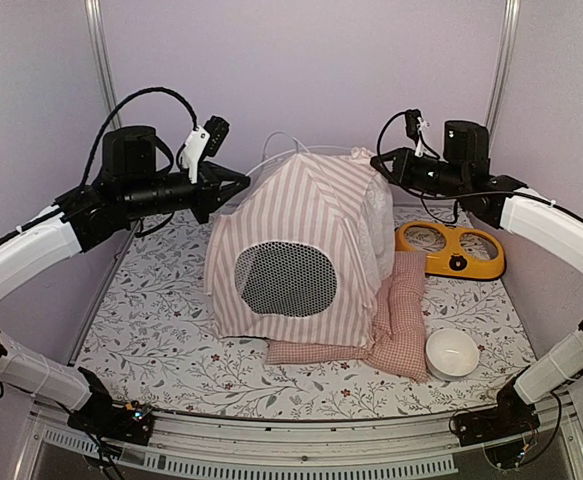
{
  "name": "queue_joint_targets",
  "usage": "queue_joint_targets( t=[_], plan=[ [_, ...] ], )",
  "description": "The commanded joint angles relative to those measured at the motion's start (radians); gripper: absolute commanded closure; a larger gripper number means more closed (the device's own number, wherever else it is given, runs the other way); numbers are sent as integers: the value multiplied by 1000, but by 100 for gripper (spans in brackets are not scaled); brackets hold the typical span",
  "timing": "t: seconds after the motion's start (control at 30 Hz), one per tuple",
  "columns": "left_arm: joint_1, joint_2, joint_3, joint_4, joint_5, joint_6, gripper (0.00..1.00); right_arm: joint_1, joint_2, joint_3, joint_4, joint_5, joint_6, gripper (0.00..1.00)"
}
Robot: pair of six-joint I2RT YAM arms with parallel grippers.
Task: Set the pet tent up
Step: Adjust the tent fabric of the tent.
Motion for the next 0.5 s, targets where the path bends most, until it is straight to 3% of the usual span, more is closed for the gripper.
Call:
queue_joint_targets(
  t=[0.0,0.23,0.47],
  plan=[
    [67,-81,-1,-21,-35,-14,100,-174,-15,-36,-21,190,27,100],
    [91,-100,7,-28,-18,-7,100,-254,13,-60,-47,95,45,100],
    [142,-85,50,-55,26,0,100,-257,71,3,-56,-51,12,100]
  ],
)
